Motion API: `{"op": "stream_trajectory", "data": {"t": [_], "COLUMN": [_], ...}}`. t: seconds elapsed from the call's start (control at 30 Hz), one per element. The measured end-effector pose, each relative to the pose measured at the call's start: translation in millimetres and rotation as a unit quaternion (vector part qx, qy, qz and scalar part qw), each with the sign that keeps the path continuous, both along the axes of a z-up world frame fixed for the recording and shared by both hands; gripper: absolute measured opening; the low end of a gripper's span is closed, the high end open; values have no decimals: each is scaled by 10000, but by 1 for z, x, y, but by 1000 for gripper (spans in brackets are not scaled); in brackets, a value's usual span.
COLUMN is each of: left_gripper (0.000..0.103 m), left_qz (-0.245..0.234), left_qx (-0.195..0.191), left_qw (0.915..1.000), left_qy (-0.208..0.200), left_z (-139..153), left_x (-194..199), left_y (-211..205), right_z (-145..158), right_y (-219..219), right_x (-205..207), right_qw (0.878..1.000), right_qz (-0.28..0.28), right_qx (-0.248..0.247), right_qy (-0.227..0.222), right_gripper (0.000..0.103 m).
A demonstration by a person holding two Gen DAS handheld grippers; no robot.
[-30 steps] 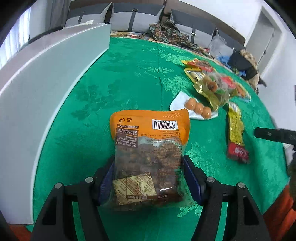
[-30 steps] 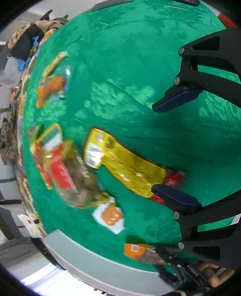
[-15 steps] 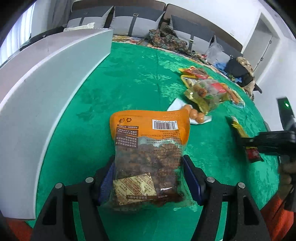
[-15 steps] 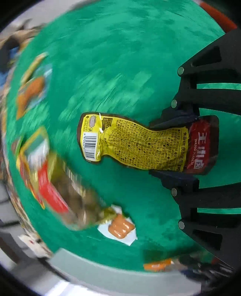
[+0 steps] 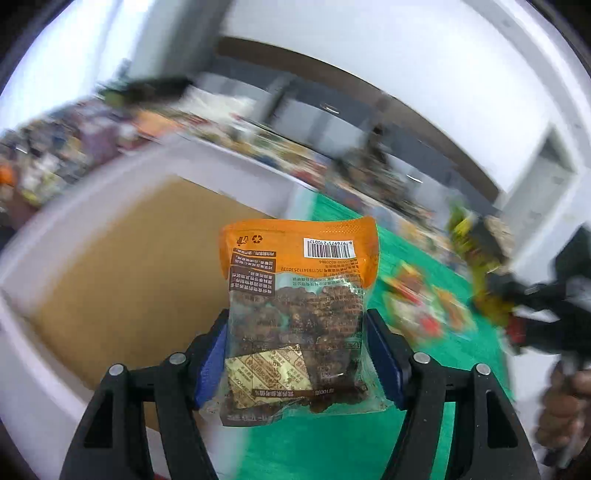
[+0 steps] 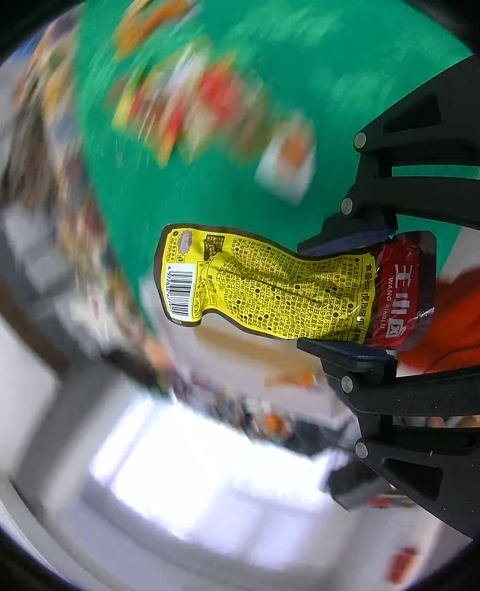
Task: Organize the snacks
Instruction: 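Carry both packs over the white box and open both tools to drop them, then move the left tool toward the white tray of three sausages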
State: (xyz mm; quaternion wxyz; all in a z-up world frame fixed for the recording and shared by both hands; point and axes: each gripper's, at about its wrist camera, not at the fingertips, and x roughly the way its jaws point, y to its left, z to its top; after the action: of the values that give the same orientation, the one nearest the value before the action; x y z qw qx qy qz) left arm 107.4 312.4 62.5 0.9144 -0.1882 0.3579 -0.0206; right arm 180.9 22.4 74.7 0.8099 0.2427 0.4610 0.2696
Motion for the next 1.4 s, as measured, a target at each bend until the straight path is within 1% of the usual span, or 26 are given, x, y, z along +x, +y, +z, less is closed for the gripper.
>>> {"op": "stream_trajectory", "data": {"t": [0.03,0.07,0.1,0.13,0.17,0.2,0.23,0.3,0.37,0.43,0.5,0.57,0.63,0.7,0.73,0.77,0.8,0.83,0.87,0.9,0.97,1.07,1.13,1.23,1.3,1.4], "left_gripper": [89,96,102,102,102,102,102,102,102,102,102,102,102,102,102,102,102,102,102,102,102,101,101,101,101,101], "left_qz": [211,365,539,697,825,910,1010,1143,1266,1356,1425,1379,1122,837,676,554,404,301,244,221,216,266,291,358,347,440], "left_qx": [201,341,480,607,735,816,889,939,905,788,706,689,705,845,934,1021,1171,1350,1538,1662,1731,1780,1672,1564,1602,1677], "left_qw": [9995,9982,9962,9937,9907,9888,9866,9843,9823,9825,9840,9867,9910,9929,9932,9930,9921,9904,9878,9855,9835,9825,9842,9853,9846,9829], "left_qy": [151,324,490,641,788,861,924,965,1043,1007,800,519,204,-61,-167,-205,-180,-81,65,249,478,483,505,584,609,612], "left_z": [1,-2,-7,-12,-18,-23,-28,-37,-46,-48,-46,-39,-33,-28,-28,-28,-31,-34,-40,-48,-58,-59,-58,-61,-62,-65], "left_x": [5,9,12,13,11,6,1,-8,-12,-18,-23,-22,-16,-9,-5,-1,6,13,21,29,36,33,30,22,16,12], "left_y": [17,33,50,63,75,82,90,100,105,106,98,83,64,40,26,15,2,-10,-19,-27,-37,-44,-47,-51,-57,-64], "right_z": [6,19,24,24,22,24,25,29,32,33,26,17,-4,-46,-61,-85,-102,-126,-139,-150,-168,-175,-179,-181,-181,-188], "right_y": [18,55,81,106,119,138,146,150,140,120,98,72,44,1,-17,-44,-67,-101,-122,-144,-185,-212,-223,-232,-235,-239], "right_x": [4,16,26,38,44,50,54,45,38,31,27,25,20,12,9,3,-3,-12,-18,-26,-45,-63,-68,-70,-70,-65], "right_qw": [9998,9988,9978,9969,9966,9961,9959,9953,9954,9959,9963,9948,9892,9768,9711,9619,9545,9442,9382,9325,9215,9128,9114,9168,9189,9160], "right_qz": [139,365,526,688,737,780,775,821,773,640,479,318,137,-110,-214,-411,-595,-865,-1028,-1188,-1463,-1618,-1667,-1781,-1879,-2001], "right_qx": [4,0,-8,-58,-107,-162,-198,-125,-55,-164,-352,-696,-1274,-2048,-2316,-2671,-2908,-3174,-3304,-3410,-3592,-3750,-3762,-3566,-3458,-3452], "right_qy": [-106,-318,-404,-377,-345,-367,-434,-492,-557,-612,-623,-668,-715,-615,-541,-405,-299,-137,-20,81,172,27,-77,-250,-285,-405], "right_gripper": [49,53,61,62,62,62,62,62,62,62,62,62,66,66,66,66,66,66,66,66,66,66,66,66,67,72]}}
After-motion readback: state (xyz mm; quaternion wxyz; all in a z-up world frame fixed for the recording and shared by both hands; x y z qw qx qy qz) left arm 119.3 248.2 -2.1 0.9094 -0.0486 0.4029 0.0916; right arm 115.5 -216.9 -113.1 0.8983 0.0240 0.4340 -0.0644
